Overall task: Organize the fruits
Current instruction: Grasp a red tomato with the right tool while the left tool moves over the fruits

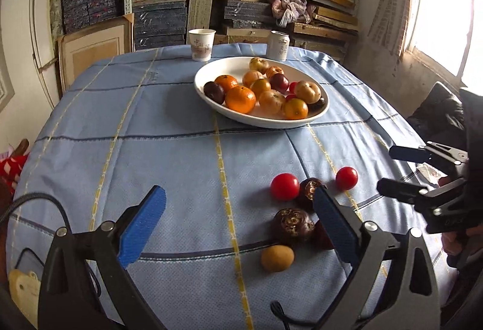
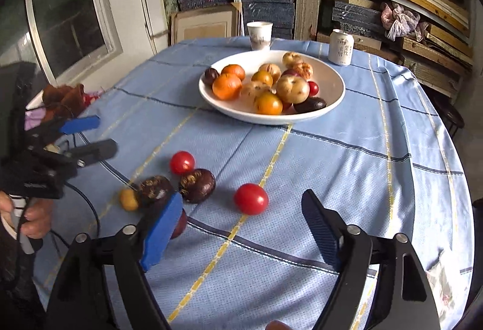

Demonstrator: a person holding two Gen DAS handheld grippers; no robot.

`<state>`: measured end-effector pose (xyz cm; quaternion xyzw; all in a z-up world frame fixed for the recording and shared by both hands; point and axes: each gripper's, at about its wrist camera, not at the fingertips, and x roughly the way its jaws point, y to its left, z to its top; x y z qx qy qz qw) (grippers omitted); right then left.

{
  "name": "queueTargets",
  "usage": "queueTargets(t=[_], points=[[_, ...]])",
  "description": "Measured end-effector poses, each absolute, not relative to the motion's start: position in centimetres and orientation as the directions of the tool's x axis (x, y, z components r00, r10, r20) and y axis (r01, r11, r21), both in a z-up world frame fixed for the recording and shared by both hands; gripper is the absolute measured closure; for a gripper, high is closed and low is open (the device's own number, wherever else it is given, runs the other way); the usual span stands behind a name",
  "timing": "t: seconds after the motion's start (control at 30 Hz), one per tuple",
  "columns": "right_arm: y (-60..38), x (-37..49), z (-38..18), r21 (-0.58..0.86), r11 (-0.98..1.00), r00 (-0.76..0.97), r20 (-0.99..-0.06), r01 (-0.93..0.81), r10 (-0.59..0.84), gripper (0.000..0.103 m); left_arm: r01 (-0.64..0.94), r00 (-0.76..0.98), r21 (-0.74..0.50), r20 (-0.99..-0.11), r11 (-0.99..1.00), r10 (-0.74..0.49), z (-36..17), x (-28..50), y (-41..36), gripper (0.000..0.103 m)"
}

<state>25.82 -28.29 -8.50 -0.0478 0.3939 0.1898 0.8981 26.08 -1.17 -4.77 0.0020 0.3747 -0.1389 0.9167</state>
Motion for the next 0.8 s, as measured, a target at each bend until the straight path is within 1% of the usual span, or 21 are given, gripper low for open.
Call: queueTargets(t=[0.03,0.13,0.27,0.3,0.33,0.47,0.53,0.63,0.73,0.77,0.8], points=[[-27.8,26.2,-8.9,0.042,0.921,0.610,-0.738,-0.386,0.289,0.016,0.245,0.682,-0.103,-0.689,0.964,-0.247,-4.8,26.1,-0.9,0.007],[-27.2,27.3,-9.8,0.004,0.918,0.614,-0.742,-0.396,0.268,0.016,0.212,0.704,-0.083,-0.678,0.974,-0.211,-4.5,25.8,-0.3,0.007],[-27.0,28.2,-11.2,0.023,0.917,0.583,-0.765,-0.399,0.273,0.017,0.193,0.714,-0.082,-0.671,0.978,-0.197,-4.4,25.6,0.3,0.007],[-27.0,28.3,-11.5,0.030,0.915,0.575,-0.770,-0.402,0.277,0.019,0.185,0.712,-0.086,-0.675,0.979,-0.194,-4.4,25.7,0.4,0.007],[-27.1,28.4,-11.8,0.032,0.915,0.567,-0.776,-0.401,0.276,0.023,0.178,0.712,-0.088,-0.676,0.980,-0.190,-4.4,25.7,0.6,0.007],[-27.2,29.0,-12.9,0.072,0.916,0.543,-0.786,-0.395,0.296,0.031,0.150,0.712,-0.108,-0.678,0.983,-0.182,-4.3,25.9,1.3,0.007],[-27.1,29.1,-13.3,0.076,0.915,0.530,-0.795,-0.396,0.295,0.041,0.141,0.717,-0.107,-0.674,0.984,-0.176,-4.3,25.8,1.5,0.007],[-26.9,29.2,-13.6,0.076,0.914,0.529,-0.795,-0.397,0.296,0.047,0.124,0.718,-0.110,-0.676,0.986,-0.166,-4.3,26.0,1.8,0.007],[-26.8,29.5,-13.7,0.077,0.915,0.528,-0.796,-0.396,0.296,0.050,0.110,0.723,-0.126,-0.670,0.986,-0.166,-4.1,25.9,2.3,0.007],[-26.8,29.5,-13.7,0.073,0.917,0.532,-0.795,-0.393,0.292,0.052,0.105,0.725,-0.129,-0.669,0.986,-0.165,-4.1,25.9,2.5,0.007],[-26.9,29.5,-13.7,0.069,0.918,0.536,-0.794,-0.390,0.288,0.057,0.098,0.727,-0.132,-0.668,0.986,-0.162,-4.0,26.0,2.7,0.007]])
